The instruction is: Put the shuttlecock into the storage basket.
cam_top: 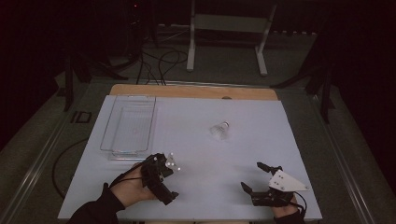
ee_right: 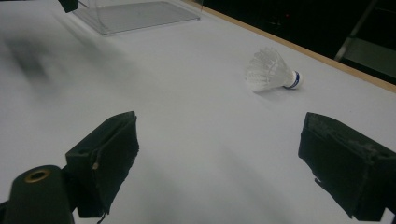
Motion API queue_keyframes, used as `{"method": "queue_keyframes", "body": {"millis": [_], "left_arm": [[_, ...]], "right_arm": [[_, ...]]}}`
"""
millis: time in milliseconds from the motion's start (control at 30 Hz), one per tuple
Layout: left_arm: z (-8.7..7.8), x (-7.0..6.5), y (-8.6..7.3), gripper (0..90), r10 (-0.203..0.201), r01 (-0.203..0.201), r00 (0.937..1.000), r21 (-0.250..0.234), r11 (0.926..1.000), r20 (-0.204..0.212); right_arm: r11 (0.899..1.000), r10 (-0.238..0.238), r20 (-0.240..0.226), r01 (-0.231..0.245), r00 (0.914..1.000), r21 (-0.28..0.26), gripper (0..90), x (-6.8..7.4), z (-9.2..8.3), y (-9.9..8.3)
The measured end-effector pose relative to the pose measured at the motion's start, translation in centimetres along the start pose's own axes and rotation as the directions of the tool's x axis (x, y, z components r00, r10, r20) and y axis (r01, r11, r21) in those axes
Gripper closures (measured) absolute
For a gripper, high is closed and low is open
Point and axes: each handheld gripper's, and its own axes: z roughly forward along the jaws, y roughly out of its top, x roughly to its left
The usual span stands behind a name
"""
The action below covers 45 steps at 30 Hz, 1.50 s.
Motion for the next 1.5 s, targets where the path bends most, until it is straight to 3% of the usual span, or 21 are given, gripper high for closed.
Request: {"method": "queue_keyframes", "body": {"millis": [600,667,1100,1333,1500], "left_arm": [[1.0,0.7,2.9,0.2,-0.010,0.011,0.9998,0.044,0.9990,-0.014],[1.0,0.9,3.2,0.2,-0.010,0.010,0.9999,0.039,0.9992,0.005],[1.8,1.7,5.2,0.2,-0.003,0.002,1.0000,0.067,0.9977,0.007],[2.1,2.3,6.3,0.2,-0.011,0.010,0.9997,0.057,0.9983,0.020],[2.2,2.8,7.2,0.2,-0.027,0.027,0.9995,0.017,0.9995,0.014]], "right_arm": [[1.000,-0.002,0.002,0.002,1.0000,0.010,11.8,0.2,0.1,0.0],[1.000,-0.004,0.002,0.004,1.0000,0.010,11.8,0.2,0.1,0.0],[1.000,-0.006,0.006,0.006,1.0000,0.012,11.8,0.2,0.1,0.0],[1.000,-0.007,0.003,0.007,1.0000,0.017,11.8,0.3,0.2,0.0],[1.000,-0.009,0.002,0.009,1.0000,0.018,11.8,0.3,0.3,0.0]]}}
